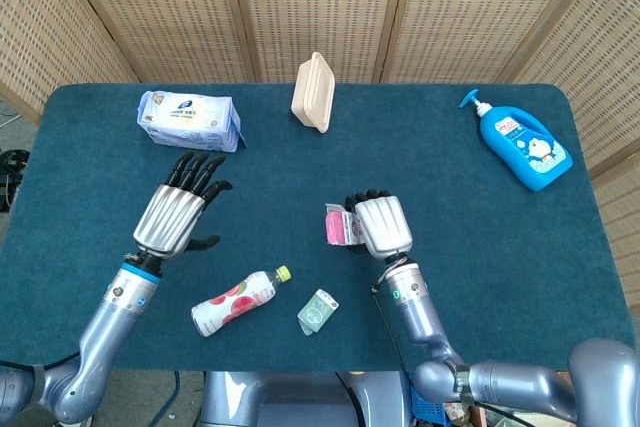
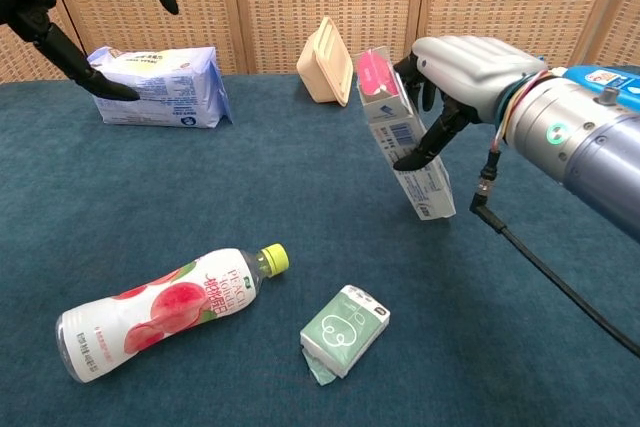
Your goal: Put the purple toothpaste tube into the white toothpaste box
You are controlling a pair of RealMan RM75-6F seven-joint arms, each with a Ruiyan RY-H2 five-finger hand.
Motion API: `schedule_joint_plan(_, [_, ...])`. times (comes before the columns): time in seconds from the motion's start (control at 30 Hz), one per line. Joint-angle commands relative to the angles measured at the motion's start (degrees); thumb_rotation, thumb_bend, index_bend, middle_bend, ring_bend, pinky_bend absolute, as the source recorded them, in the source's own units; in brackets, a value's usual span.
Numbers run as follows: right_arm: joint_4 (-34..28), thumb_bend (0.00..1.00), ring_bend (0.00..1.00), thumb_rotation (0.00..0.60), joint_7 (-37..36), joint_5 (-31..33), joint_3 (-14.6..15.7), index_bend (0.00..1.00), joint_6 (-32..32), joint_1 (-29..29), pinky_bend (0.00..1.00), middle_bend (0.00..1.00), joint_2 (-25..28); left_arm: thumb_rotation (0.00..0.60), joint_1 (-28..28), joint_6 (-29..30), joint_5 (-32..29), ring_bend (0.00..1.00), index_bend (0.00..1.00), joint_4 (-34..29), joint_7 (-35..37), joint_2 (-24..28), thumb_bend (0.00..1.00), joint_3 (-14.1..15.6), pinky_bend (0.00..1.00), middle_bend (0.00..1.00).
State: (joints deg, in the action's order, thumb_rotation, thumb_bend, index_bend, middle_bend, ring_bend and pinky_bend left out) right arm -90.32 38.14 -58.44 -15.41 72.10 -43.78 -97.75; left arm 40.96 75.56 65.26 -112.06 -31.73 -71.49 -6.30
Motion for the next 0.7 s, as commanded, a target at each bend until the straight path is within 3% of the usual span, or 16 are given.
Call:
schedule_joint_plan(0.03, [0.28,0.13,0.44,0.6,0.51,-1.57,-0.18,0.63,0.74,0.08,0.45,0.53,1.27,0.6,-1.35,-0.14,0.9,0.01,0.28,1.28,2.1,0.51,0.09,0.38,0.0,0.08])
schedule_joint_plan(0.37, [1.49,0.14,0.45,0.6,6.52,-5.78,2.42,0.64,1.52,0.19,0.45,0.54,5.33,0.6,-2.99,-0.78,2.74,0.01,0.29,3.09,3.91,-0.02,0.09,0.4,0.0,0.08])
schedule_joint_plan(0.7, [1.29,0.14,0.45,0.6,10.74,-5.66,4.26,0.64,1.81,2.46,0.45,0.54,11.41,0.6,-4.98,-1.27,3.75,0.01,0.29,4.79,5.18,-0.29,0.09,0.63,0.0,0.08])
